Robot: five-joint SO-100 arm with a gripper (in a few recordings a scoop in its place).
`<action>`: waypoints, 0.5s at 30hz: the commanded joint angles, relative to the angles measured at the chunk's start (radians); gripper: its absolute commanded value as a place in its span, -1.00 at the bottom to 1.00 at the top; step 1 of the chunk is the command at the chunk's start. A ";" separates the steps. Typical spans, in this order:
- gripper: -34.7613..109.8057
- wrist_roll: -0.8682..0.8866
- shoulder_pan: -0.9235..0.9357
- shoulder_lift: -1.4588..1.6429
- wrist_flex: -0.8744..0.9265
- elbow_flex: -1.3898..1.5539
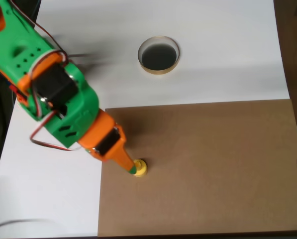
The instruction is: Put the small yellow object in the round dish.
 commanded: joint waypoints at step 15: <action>-0.20 0.017 -0.100 -0.172 0.011 -0.179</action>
